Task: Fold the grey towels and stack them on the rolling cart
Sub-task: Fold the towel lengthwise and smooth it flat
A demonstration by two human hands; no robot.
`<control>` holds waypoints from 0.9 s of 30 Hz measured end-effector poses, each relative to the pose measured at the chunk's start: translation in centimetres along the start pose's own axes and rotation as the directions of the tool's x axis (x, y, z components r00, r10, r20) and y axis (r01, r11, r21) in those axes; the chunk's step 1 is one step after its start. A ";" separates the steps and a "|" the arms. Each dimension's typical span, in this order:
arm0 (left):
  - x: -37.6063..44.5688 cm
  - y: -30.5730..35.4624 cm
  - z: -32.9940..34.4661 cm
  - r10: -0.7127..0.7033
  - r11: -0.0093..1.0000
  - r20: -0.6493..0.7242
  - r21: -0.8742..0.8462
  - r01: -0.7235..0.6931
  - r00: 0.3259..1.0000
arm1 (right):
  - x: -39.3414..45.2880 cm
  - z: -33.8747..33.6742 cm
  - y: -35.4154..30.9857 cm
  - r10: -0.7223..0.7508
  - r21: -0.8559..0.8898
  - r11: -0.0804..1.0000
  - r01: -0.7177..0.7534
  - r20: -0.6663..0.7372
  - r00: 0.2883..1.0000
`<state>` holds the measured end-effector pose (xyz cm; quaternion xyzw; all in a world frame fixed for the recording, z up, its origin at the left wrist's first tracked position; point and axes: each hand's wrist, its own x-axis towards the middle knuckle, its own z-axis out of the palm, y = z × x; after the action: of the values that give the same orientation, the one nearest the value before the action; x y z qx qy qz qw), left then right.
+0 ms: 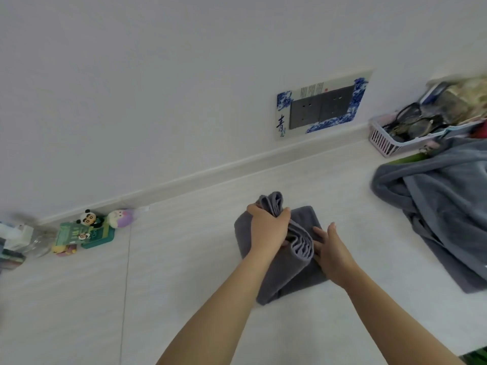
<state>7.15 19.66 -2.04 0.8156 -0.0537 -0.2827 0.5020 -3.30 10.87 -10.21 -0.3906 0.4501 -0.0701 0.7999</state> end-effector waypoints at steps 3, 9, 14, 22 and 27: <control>0.6 -1.0 3.6 -0.017 1.000 0.042 0.023 0.016 0.999 | -0.3 -1.7 -1.0 0.068 0.068 0.995 -0.078 0.140 0.988; 2.0 -3.6 7.1 0.028 0.986 0.019 0.163 -0.031 0.999 | -0.1 -2.8 -1.3 0.025 -0.047 0.999 -0.015 0.216 0.976; 2.5 -2.9 6.3 -0.107 0.993 0.231 -0.021 0.115 0.967 | 0.3 -2.7 -2.2 -0.186 -0.687 0.698 0.202 0.098 0.978; 2.5 -9.4 2.3 0.489 0.495 0.137 0.770 -0.404 0.861 | 1.3 -4.5 -1.0 -0.205 -0.793 0.575 0.204 0.101 0.973; 3.2 -11.2 4.1 0.461 0.330 0.212 0.861 -0.388 0.862 | 1.4 -3.9 -0.8 -0.328 -0.896 0.370 0.247 0.123 0.937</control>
<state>5.55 20.74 -14.21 0.9198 -0.3849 -0.0432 0.0627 -5.32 7.50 -11.71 -0.8254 0.3721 0.0284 0.4235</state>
